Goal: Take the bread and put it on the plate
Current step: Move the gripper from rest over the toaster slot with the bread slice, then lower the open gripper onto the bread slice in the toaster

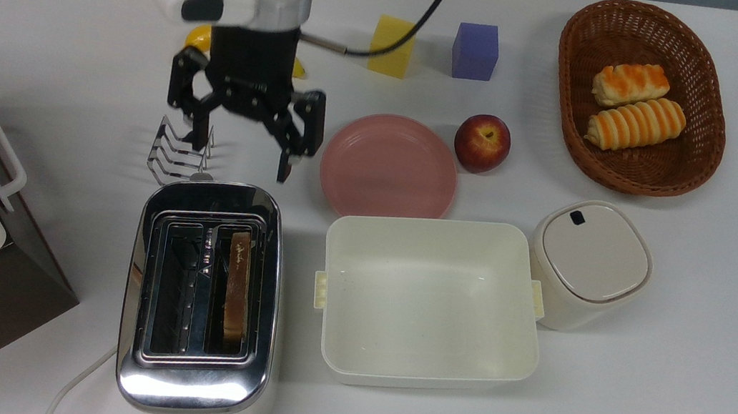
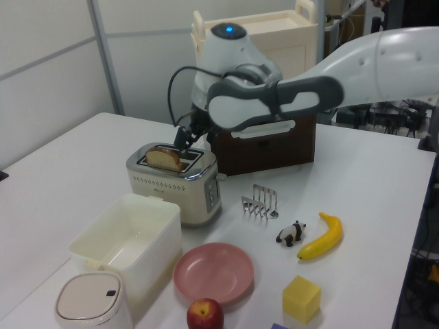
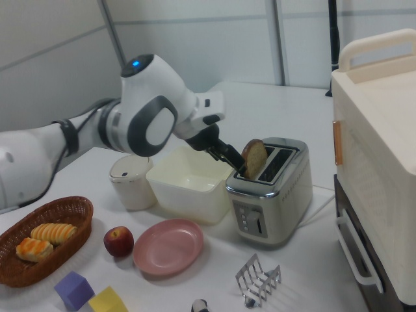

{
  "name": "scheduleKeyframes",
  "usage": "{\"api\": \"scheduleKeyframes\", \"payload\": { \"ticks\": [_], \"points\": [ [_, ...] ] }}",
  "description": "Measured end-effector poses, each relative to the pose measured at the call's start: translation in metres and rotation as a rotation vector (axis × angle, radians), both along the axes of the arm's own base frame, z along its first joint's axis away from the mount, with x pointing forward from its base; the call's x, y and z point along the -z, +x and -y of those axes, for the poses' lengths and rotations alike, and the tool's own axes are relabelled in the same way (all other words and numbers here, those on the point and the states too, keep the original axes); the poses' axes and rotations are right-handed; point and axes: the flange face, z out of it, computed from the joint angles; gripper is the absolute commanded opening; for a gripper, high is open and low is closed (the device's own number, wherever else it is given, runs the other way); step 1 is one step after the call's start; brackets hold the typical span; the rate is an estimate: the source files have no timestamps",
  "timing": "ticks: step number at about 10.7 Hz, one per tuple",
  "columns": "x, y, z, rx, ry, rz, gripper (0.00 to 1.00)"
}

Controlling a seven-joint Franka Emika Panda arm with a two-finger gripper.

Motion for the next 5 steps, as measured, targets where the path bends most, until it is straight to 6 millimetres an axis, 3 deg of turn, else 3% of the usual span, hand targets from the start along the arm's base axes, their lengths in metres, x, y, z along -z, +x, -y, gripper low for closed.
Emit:
{"api": "scheduleKeyframes", "payload": {
  "ticks": [2,5],
  "points": [
    [0.013,0.019,0.004,0.002,-0.021,0.031,1.00],
    [0.021,0.031,0.006,-0.018,-0.068,0.076,1.00]
  ]
}}
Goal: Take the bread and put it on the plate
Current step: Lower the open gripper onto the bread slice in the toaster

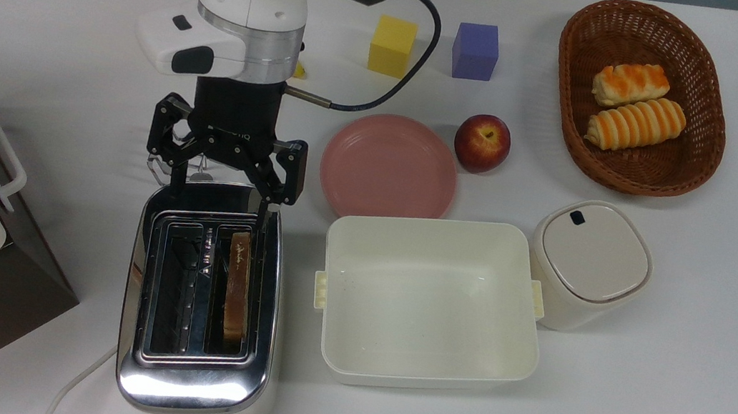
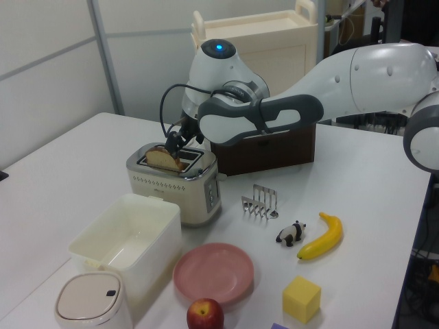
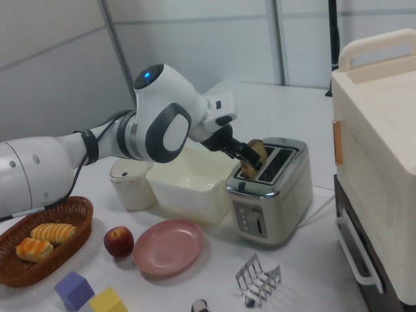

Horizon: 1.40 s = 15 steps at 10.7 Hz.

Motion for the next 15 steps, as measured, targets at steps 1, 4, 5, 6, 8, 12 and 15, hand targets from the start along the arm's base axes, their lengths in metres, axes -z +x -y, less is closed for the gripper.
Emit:
{"api": "scheduleKeyframes", "payload": {
  "ticks": [1,4,5,6,8,12,15],
  "points": [
    [0.001,0.002,0.003,-0.006,-0.020,0.014,1.00],
    [0.010,0.009,0.006,-0.042,-0.068,0.054,1.00],
    [0.011,0.010,0.004,-0.055,-0.078,0.062,1.00],
    [0.011,0.010,0.000,-0.063,-0.081,0.063,1.00],
    [0.007,0.011,-0.006,-0.073,-0.078,0.070,1.00],
    [-0.038,0.004,-0.008,-0.072,-0.082,0.140,1.00],
    [-0.027,0.004,-0.013,-0.085,-0.079,0.122,1.00]
  ]
}}
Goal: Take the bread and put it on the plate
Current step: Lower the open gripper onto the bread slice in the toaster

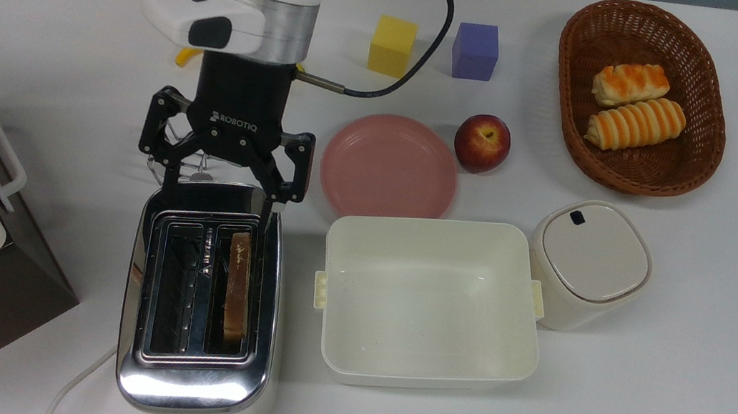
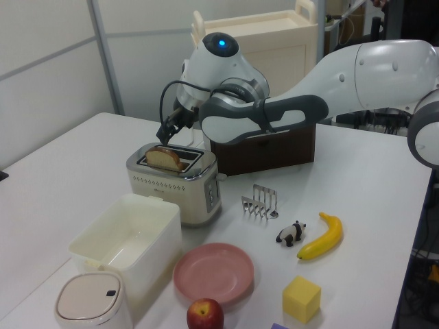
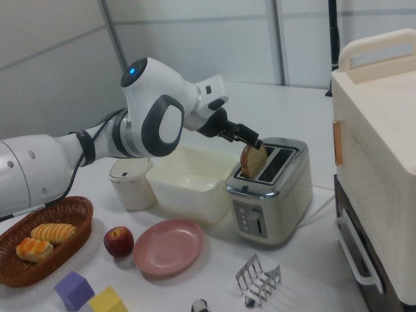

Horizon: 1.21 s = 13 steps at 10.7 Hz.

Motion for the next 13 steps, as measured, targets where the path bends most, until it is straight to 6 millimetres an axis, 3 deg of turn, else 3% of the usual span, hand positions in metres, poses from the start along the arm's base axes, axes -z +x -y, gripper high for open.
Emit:
{"api": "scheduleKeyframes", "payload": {
  "ticks": [9,10,11,12,13],
  "points": [
    [0.052,0.008,-0.004,-0.018,-0.003,-0.079,1.00],
    [0.055,0.009,-0.004,-0.019,-0.004,-0.083,0.64],
    [0.056,0.009,-0.004,-0.019,-0.004,-0.084,0.20],
    [0.056,0.009,-0.004,-0.019,-0.005,-0.085,0.00],
    [0.057,0.009,-0.003,-0.019,-0.005,-0.085,0.00]
  ]
}}
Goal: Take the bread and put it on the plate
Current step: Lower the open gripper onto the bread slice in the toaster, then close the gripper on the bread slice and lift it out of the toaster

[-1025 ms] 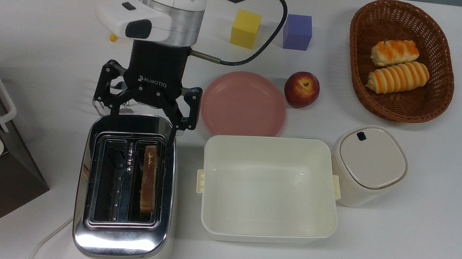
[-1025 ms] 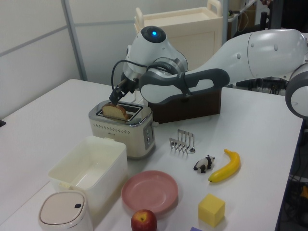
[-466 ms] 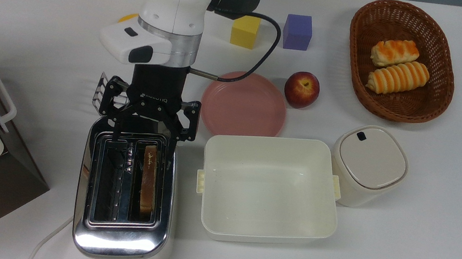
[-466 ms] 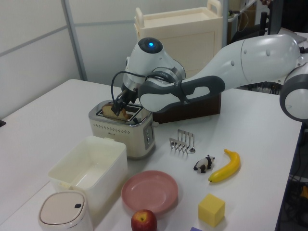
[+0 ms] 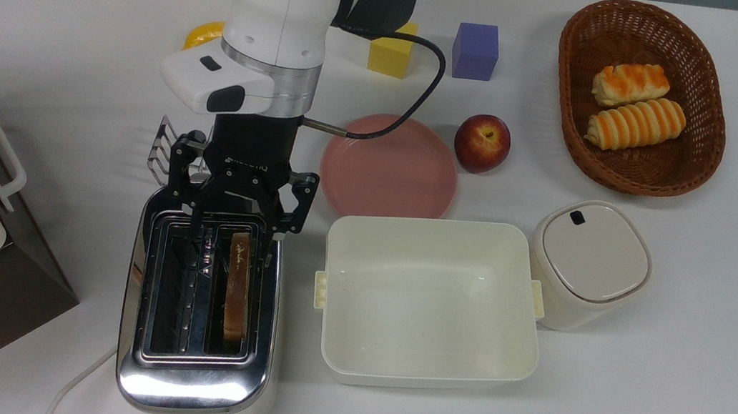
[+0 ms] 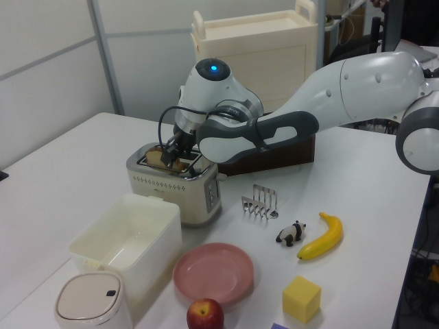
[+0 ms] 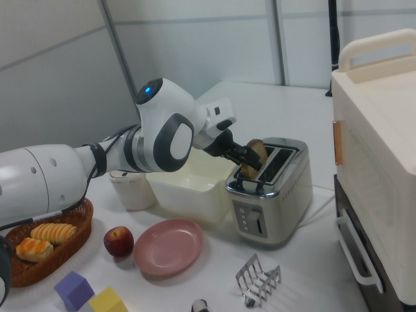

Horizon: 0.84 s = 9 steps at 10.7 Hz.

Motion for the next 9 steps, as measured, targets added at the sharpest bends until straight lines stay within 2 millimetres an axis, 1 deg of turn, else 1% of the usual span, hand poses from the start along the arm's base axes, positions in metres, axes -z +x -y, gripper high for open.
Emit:
{"api": "scheduleKeyframes", "payload": {
  "ticks": [9],
  "points": [
    [-0.0009,0.0001,0.0016,-0.025,-0.031,-0.003,0.00]
  ]
}}
